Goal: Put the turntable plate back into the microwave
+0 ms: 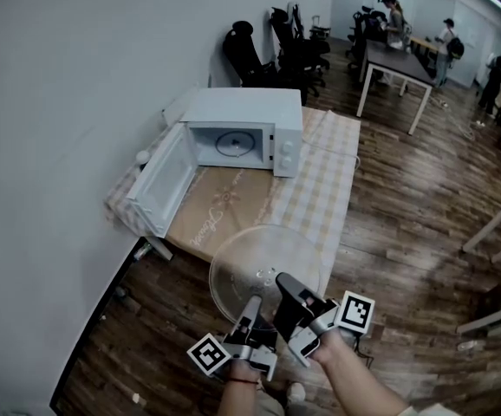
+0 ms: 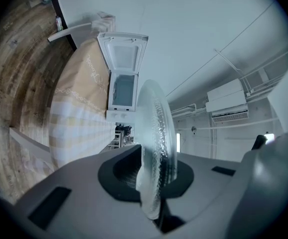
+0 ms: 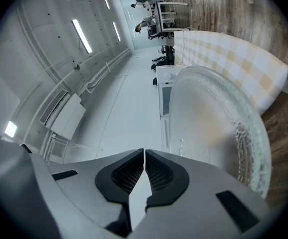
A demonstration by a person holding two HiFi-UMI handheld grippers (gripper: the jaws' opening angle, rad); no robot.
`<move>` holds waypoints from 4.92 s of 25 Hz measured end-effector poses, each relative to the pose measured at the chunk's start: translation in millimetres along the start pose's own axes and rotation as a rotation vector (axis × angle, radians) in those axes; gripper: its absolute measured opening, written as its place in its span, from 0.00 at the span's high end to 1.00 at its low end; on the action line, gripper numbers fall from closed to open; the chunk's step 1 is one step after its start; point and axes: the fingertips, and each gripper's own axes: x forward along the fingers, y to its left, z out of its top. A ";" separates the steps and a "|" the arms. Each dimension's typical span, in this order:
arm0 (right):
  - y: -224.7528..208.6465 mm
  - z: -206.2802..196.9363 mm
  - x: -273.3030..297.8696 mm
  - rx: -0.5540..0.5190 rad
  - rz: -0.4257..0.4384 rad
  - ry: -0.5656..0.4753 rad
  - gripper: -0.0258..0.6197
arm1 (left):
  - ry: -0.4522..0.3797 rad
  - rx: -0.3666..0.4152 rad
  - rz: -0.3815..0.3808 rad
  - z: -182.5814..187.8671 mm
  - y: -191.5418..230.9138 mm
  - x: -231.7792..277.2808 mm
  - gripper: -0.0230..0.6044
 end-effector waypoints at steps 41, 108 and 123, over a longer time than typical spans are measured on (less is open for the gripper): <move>-71.0 37.2 180.6 0.079 -0.093 0.007 0.91 | 0.088 0.002 0.054 154.8 44.8 95.9 0.92; -155.9 165.7 345.9 0.088 -0.133 0.044 0.91 | 0.070 -0.013 0.020 293.6 158.4 284.7 0.92; -157.2 180.6 365.2 0.077 -0.123 0.043 0.91 | 0.079 -0.020 0.006 319.6 170.6 330.2 0.92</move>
